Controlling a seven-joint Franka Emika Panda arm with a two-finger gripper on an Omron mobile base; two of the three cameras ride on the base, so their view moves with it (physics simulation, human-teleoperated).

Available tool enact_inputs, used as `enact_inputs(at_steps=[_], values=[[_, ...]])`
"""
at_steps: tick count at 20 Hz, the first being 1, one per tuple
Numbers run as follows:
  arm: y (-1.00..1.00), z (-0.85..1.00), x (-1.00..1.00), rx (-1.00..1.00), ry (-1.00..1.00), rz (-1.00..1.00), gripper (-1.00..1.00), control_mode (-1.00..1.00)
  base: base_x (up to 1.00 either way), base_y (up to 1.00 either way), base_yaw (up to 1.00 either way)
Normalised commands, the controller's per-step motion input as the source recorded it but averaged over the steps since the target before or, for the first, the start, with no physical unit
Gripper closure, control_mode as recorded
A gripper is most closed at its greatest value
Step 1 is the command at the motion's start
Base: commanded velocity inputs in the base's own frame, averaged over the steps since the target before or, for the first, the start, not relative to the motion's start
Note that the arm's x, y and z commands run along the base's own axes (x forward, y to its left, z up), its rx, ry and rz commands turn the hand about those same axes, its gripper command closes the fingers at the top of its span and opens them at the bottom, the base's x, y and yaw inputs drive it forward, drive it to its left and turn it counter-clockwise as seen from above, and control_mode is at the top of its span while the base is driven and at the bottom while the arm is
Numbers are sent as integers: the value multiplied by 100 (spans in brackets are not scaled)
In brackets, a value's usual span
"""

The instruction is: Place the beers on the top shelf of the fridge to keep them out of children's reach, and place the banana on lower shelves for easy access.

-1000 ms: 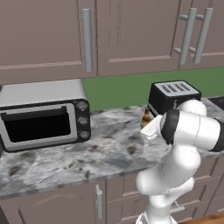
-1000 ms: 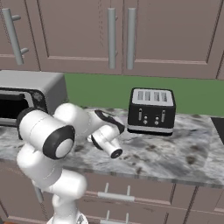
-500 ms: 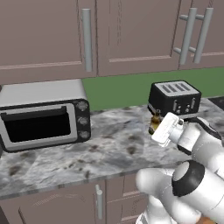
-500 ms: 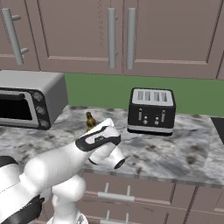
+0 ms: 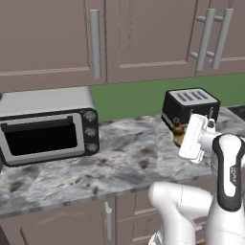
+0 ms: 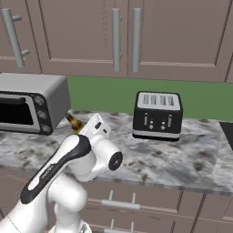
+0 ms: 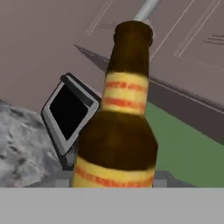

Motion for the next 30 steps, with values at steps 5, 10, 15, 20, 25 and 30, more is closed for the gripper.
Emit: enact_inputs(at_steps=[5,10,15,20,25,30], values=[[48,42,-86,-37,-3,3,100,-100,0,0,0],[22,51,-63,-27,-2,0,100,-100,0,0,0],[0,37,-61,-23,-4,0,100,-100,0,0,0],[0,0,-76,-18,-9,0,100,-100,0,0,0],[10,3,-55,-11,-5,0,100,-100,0,0,0],[17,28,-11,-7,0,0,100,-100,0,0,0]])
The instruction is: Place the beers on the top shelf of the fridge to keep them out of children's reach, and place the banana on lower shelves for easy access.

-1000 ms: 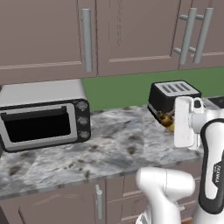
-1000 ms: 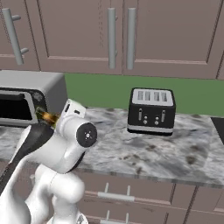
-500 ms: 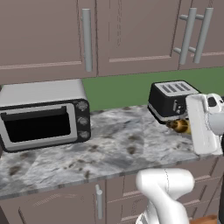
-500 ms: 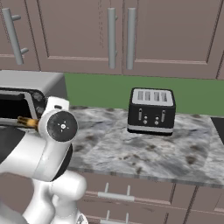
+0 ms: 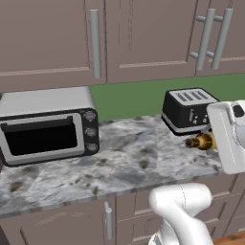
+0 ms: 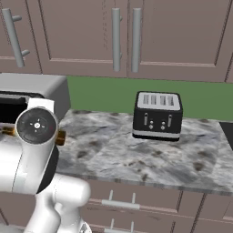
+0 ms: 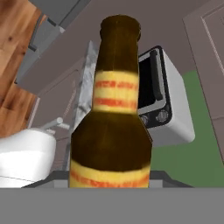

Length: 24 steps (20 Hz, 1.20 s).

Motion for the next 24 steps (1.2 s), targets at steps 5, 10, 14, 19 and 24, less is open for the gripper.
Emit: enact_inputs(at_steps=[5,10,14,19,24], values=[[26,33,0,-5,0,0,100,-100,0,0,0],[16,5,-6,0,0,0,100,-100,0,0,0],[0,0,0,0,0,0,100,100,-13,7,1],[0,0,0,0,0,0,100,100,-6,2,4],[0,0,0,0,0,0,100,100,-43,0,8]])
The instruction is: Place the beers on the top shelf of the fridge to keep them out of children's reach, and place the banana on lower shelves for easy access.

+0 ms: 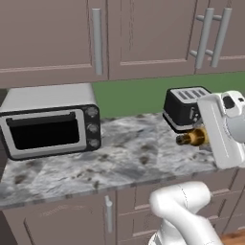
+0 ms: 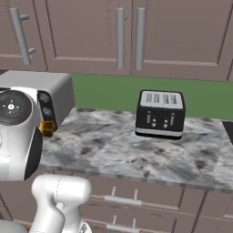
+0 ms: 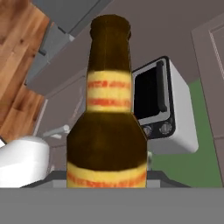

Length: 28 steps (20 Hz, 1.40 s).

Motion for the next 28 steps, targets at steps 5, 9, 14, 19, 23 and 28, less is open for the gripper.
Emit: enact_inputs(at_steps=[5,9,14,19,23,28], values=[[0,0,0,0,0,0,100,100,-98,-4,11],[0,0,0,0,0,0,100,100,-100,-2,12],[0,0,0,0,0,0,100,100,-96,14,11],[0,0,0,0,0,0,100,100,-57,72,11],[0,0,0,0,0,0,100,100,-38,95,11],[0,0,0,0,0,0,100,100,-43,98,13]])
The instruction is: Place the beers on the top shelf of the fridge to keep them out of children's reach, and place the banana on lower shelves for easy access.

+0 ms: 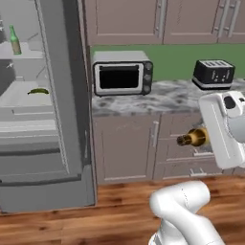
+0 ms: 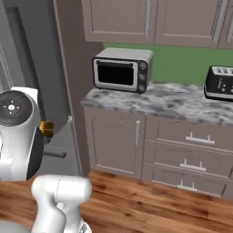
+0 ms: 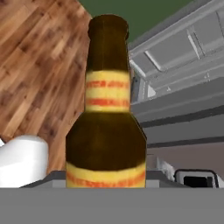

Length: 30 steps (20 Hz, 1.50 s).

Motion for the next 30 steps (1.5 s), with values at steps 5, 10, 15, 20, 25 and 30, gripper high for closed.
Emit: enact_inputs(at_steps=[5,10,15,20,25,30], values=[[0,0,0,0,0,0,100,100,-42,96,28],[0,0,0,0,0,0,100,100,-6,91,31],[0,0,0,0,0,0,100,100,34,77,19],[0,0,0,0,0,0,100,100,59,65,17],[0,0,0,0,0,0,100,100,60,31,7],[0,0,0,0,0,0,100,100,56,1,-17]])
